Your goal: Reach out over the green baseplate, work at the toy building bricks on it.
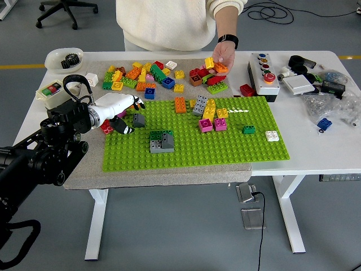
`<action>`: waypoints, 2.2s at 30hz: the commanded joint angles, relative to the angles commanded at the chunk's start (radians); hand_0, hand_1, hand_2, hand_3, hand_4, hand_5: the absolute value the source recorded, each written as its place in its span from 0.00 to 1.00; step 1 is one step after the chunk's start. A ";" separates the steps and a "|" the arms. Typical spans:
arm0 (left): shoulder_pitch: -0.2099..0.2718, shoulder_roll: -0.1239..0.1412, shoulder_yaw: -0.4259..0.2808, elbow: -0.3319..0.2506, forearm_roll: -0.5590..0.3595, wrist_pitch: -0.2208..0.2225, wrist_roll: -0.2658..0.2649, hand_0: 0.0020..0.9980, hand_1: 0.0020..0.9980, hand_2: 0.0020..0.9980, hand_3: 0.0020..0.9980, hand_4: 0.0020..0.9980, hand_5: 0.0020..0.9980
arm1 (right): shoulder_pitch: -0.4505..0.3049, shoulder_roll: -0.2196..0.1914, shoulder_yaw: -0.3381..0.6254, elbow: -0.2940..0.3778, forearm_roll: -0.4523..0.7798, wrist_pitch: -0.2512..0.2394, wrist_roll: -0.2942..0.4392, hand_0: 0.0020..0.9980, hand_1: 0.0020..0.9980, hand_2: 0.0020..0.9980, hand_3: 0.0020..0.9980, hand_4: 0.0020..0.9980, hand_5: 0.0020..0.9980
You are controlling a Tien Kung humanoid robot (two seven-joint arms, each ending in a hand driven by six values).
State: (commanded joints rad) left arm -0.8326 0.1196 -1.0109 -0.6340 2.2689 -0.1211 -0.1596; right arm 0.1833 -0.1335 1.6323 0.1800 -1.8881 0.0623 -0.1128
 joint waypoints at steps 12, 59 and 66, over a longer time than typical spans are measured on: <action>-0.007 -0.008 0.009 0.029 0.000 0.015 0.015 0.81 0.79 0.72 0.78 0.83 0.03 | 0.000 -0.001 0.000 0.000 -0.001 0.001 0.000 0.74 0.64 0.68 0.60 0.82 0.53; -0.018 -0.023 0.019 0.061 -0.080 0.095 0.001 0.78 0.73 0.63 0.59 0.83 0.23 | 0.002 0.000 -0.003 0.000 0.000 0.001 0.000 0.74 0.64 0.68 0.60 0.82 0.53; -0.016 -0.026 0.026 0.072 -0.096 0.092 -0.010 0.77 0.73 0.63 0.60 0.77 0.19 | 0.002 0.000 -0.003 0.000 -0.001 0.001 0.000 0.74 0.64 0.68 0.60 0.82 0.53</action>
State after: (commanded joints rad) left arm -0.8488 0.0940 -0.9846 -0.5617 2.1727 -0.0292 -0.1696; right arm 0.1852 -0.1338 1.6297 0.1800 -1.8887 0.0633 -0.1128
